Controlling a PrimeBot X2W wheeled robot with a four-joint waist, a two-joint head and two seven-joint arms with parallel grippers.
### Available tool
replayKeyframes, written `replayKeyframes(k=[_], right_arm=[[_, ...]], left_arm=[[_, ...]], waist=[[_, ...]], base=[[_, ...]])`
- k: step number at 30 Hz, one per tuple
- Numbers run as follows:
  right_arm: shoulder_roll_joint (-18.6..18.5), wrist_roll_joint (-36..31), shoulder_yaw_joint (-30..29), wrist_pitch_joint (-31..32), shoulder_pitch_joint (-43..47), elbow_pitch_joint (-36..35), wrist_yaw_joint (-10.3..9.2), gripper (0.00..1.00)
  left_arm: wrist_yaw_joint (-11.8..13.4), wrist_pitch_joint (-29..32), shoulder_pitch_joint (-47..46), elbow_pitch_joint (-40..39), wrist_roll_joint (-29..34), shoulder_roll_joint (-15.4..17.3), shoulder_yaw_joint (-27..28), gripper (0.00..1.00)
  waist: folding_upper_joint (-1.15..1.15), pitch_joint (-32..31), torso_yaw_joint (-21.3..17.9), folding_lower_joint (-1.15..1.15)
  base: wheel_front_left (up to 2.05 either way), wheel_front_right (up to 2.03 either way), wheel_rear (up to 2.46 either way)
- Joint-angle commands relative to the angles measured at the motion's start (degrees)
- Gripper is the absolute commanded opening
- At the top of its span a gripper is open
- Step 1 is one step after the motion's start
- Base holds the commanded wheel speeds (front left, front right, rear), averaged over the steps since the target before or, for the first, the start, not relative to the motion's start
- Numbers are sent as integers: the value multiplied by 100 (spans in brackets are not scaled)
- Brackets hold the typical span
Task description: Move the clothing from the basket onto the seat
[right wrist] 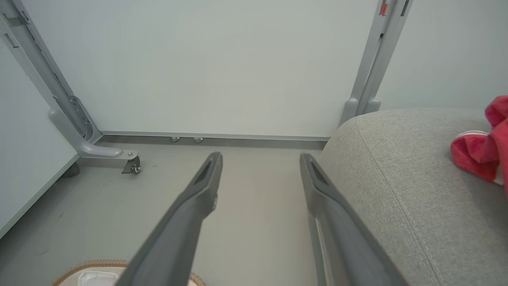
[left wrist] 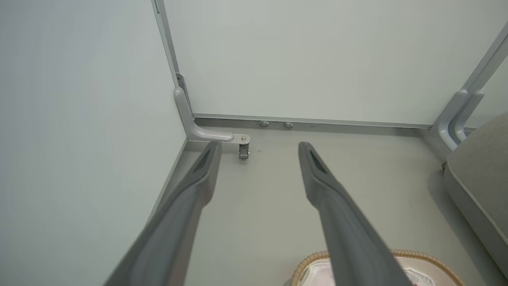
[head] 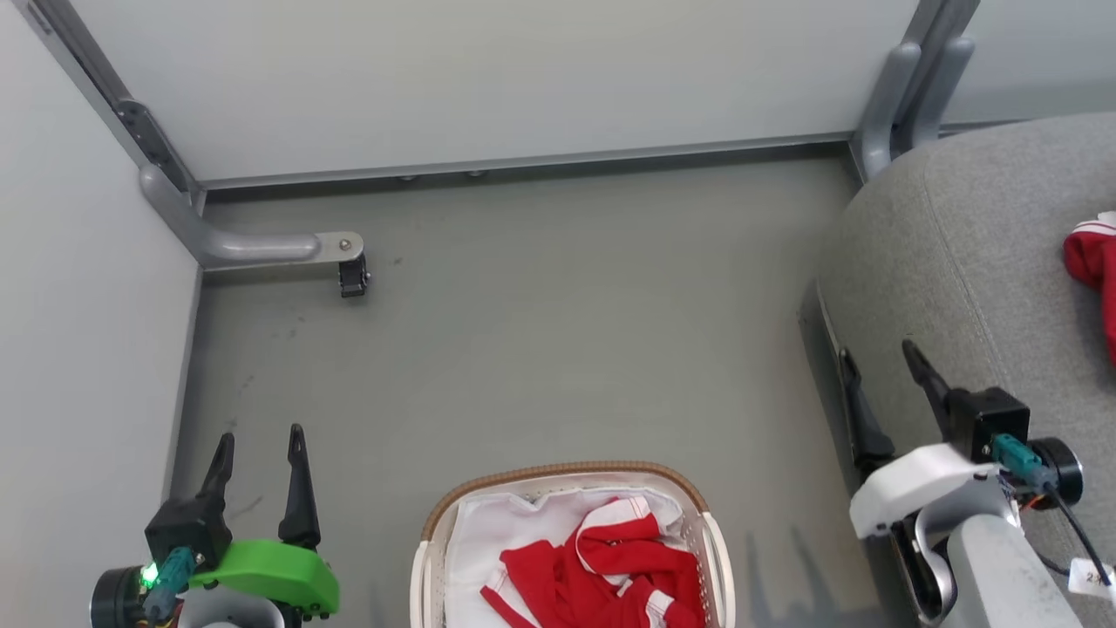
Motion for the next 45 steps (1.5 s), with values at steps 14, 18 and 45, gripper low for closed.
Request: replayKeyframes(k=[14, 18, 45], right_arm=[[39, 134, 135, -11, 740, 243, -6, 100], [42, 132, 139, -11, 658, 232, -6, 100], [80, 131, 407, -11, -1076, -605, -6, 100]], left_arm=[[-100, 3, 689, -96, -300, -33, -246, 100], [-104, 3, 612, -19, -312, -33, -350, 100], [-144, 3, -2063, 2061, -1159, -22, -3160, 100]], waist=[[0, -600, 99, 0], [0, -509, 90, 0], [0, 2464, -743, 0]], base=[[0, 0, 0], [0, 0, 0], [0, 0, 0]])
